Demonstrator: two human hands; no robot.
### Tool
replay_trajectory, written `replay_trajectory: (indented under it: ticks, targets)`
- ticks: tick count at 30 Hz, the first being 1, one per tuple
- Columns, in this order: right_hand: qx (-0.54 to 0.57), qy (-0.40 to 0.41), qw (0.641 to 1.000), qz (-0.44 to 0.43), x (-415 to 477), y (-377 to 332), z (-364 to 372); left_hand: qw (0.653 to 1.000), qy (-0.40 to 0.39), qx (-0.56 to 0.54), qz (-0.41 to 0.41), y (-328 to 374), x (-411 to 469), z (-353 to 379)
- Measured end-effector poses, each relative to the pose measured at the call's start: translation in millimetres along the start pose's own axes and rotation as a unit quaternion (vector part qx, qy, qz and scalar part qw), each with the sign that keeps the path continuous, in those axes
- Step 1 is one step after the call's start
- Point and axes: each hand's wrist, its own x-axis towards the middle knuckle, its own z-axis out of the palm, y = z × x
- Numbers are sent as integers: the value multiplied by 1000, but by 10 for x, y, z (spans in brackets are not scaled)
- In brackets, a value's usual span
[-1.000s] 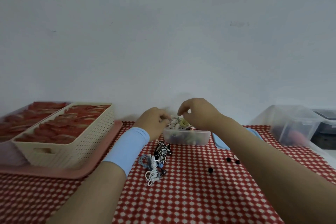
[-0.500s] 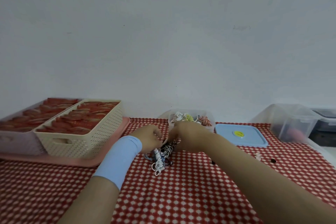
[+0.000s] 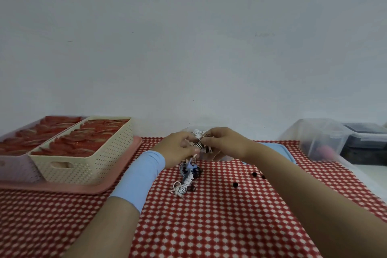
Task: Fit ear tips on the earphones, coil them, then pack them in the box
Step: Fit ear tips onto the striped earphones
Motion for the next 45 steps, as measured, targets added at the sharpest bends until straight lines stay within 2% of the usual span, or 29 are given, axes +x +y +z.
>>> replay_trajectory:
  ticks: [4, 9, 11, 15, 20, 24, 29, 33, 37, 39, 41, 45]
  targets:
    - [22, -39, 999, 1, -48, 20, -35, 998, 13, -58, 0, 11, -37, 24]
    - [-115, -29, 992, -44, -25, -18, -39, 994, -6, -112, -6, 28, -105, 0]
    - [-102, -37, 992, -58, -4, -28, -29, 993, -10, -116, -11, 36, -112, -3]
    - [-74, 2, 996, -43, 47, -7, -51, 986, -15, -163, -27, -29, -99, -1]
    - [-6, -35, 999, -17, -41, 42, -126, 993, 18, -120, -5, 34, -92, 61]
    - [19, -38, 999, 6, -133, 164, -265, 998, -14, -62, -11, 150, -17, 216]
    - [-104, -27, 994, 33, -282, 458, -391, 997, -40, 72, -3, 291, 78, 590]
    - [-168, -21, 985, 13, -343, 633, -324, 978, -50, 200, -31, 283, 155, 796]
    - [-182, 30, 983, 7, -343, 706, -420, 962, -47, 260, -63, 213, 233, 810]
    - [-204, 44, 978, 7, -360, 687, -491, 963, -18, 267, -38, 250, 249, 788]
    - [-236, 53, 970, 14, -374, 662, -558, 976, 6, 217, 4, 330, 246, 796]
    - [-303, 32, 951, 60, -389, 691, -650, 986, -27, 153, 61, 411, 288, 922]
